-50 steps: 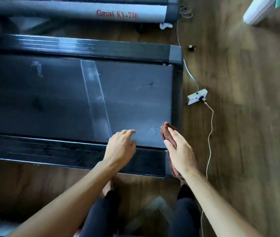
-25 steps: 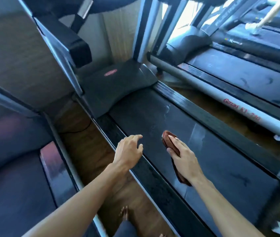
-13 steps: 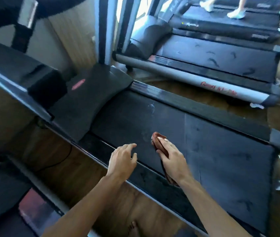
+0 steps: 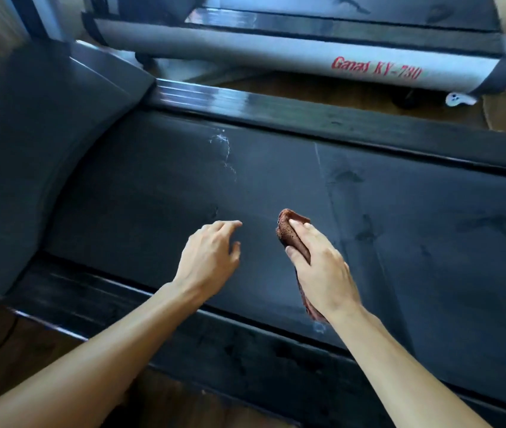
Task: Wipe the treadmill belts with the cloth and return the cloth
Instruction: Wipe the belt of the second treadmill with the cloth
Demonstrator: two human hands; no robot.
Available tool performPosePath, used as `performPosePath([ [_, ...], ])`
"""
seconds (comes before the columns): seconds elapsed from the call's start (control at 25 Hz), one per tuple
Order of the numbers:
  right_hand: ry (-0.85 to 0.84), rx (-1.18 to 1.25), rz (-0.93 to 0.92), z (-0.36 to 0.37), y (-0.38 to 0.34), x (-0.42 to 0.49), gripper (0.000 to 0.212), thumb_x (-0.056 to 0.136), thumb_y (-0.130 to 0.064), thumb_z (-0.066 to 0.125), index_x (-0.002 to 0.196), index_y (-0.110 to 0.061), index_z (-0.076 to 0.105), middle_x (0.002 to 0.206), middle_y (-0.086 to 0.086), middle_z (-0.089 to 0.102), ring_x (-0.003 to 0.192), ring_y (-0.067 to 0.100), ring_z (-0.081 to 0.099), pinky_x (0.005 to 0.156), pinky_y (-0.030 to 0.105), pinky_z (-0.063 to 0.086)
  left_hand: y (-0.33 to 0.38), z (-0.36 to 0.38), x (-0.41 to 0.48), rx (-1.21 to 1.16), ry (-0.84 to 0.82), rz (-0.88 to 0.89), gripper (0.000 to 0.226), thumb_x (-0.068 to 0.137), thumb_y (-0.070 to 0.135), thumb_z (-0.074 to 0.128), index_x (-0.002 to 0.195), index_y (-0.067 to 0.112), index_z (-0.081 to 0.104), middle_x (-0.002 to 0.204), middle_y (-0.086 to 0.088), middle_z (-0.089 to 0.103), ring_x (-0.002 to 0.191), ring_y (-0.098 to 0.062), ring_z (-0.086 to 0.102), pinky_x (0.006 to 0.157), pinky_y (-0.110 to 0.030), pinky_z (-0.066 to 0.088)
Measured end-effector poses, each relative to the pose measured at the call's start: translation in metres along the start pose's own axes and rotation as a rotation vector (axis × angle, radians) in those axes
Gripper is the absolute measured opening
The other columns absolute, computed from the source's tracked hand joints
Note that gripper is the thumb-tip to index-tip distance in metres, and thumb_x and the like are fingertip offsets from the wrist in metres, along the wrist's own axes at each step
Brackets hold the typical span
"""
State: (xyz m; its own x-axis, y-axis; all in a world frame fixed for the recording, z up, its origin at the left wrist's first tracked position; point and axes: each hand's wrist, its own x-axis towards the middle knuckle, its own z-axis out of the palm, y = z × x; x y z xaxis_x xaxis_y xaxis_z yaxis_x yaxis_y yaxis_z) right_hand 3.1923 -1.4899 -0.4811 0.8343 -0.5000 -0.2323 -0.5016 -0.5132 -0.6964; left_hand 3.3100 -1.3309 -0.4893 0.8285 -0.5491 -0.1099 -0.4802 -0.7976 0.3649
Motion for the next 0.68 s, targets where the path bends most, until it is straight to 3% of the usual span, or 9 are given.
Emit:
performPosePath([
  [0.32, 0.108, -0.045, -0.058, 0.230, 0.002, 0.139, 0.051, 0.098, -0.037, 0.052, 0.146, -0.044, 0.036, 0.156, -0.013, 0.031, 0.133, 0.025, 0.042, 0.107, 0.037, 0.033, -0.231, 0.113, 0.112, 0.041, 0.078, 0.144, 0.041, 0.092, 0.019, 0.057, 0.133, 0.019, 0.055, 0.135, 0.002, 0.056, 0.122, -0.024, 0.051, 0.102, -0.037, 0.038],
  [0.52, 0.153, -0.120, -0.126, 0.324, -0.015, 0.169, 0.052, 0.098, -0.038, 0.051, 0.146, -0.045, 0.033, 0.157, -0.013, 0.028, 0.130, 0.026, 0.043, 0.106, 0.039, 0.034, -0.341, 0.132, 0.145, 0.077, 0.194, 0.174, 0.042, 0.094, 0.025, 0.056, 0.136, 0.019, 0.052, 0.141, 0.000, 0.051, 0.129, -0.023, 0.045, 0.106, -0.039, 0.035],
  [0.68, 0.187, -0.199, -0.184, 0.362, -0.035, 0.182, 0.052, 0.098, -0.039, 0.051, 0.147, -0.045, 0.033, 0.157, -0.012, 0.028, 0.129, 0.026, 0.044, 0.106, 0.043, 0.038, -0.390, 0.121, 0.160, 0.115, 0.255, 0.222, 0.046, 0.096, 0.029, 0.054, 0.140, 0.018, 0.048, 0.142, 0.000, 0.049, 0.131, -0.022, 0.043, 0.112, -0.045, 0.032],
])
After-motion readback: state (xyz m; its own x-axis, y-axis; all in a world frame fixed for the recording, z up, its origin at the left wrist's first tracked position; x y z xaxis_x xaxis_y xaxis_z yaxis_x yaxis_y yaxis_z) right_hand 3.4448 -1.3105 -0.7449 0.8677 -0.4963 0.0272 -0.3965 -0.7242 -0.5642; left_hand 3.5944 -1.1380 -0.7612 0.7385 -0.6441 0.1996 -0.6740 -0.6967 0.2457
